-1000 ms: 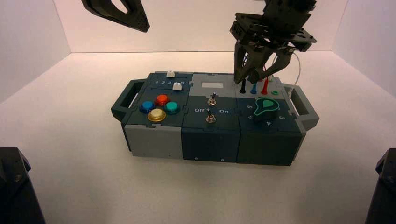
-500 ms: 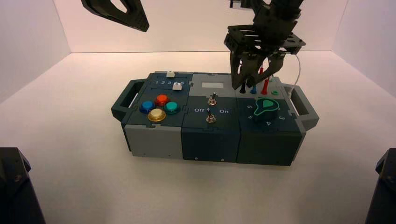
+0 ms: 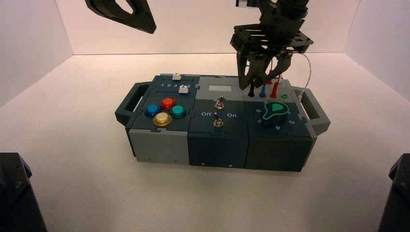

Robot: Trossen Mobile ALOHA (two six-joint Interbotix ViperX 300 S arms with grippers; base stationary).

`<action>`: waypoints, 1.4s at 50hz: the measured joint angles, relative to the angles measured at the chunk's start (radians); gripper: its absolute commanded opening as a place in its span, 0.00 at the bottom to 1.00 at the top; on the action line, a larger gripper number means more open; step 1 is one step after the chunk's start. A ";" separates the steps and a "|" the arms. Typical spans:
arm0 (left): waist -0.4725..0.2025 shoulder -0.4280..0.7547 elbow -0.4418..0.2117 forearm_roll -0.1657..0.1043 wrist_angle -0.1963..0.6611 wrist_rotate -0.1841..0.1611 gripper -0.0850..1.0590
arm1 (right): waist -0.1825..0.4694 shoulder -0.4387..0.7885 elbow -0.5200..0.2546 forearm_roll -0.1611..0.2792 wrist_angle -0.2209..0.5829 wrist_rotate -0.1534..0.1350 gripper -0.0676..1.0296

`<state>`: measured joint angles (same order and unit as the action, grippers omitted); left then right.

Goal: Pull the black wire.

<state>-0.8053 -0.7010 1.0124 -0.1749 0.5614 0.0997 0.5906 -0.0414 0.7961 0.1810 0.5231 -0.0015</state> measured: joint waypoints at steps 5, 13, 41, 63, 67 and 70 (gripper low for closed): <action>0.000 -0.002 0.000 0.000 -0.002 0.000 0.05 | 0.000 0.017 -0.008 0.000 0.000 0.002 0.44; 0.000 -0.002 0.000 0.002 0.003 0.002 0.05 | -0.003 0.038 -0.012 -0.005 -0.003 0.003 0.38; 0.002 -0.011 0.000 0.002 0.005 0.005 0.05 | -0.012 0.048 -0.021 -0.025 0.003 0.005 0.04; 0.000 -0.011 0.000 0.003 0.003 0.006 0.05 | -0.003 -0.084 -0.038 -0.025 0.009 0.015 0.04; 0.000 -0.014 0.000 0.005 0.003 0.005 0.05 | 0.000 -0.078 -0.046 -0.025 0.002 0.014 0.11; 0.000 -0.017 0.000 0.006 0.003 0.005 0.05 | -0.002 -0.069 -0.054 -0.025 -0.005 0.014 0.25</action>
<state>-0.8053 -0.7179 1.0124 -0.1687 0.5645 0.1043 0.5890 -0.1104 0.7424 0.1565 0.5185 0.0123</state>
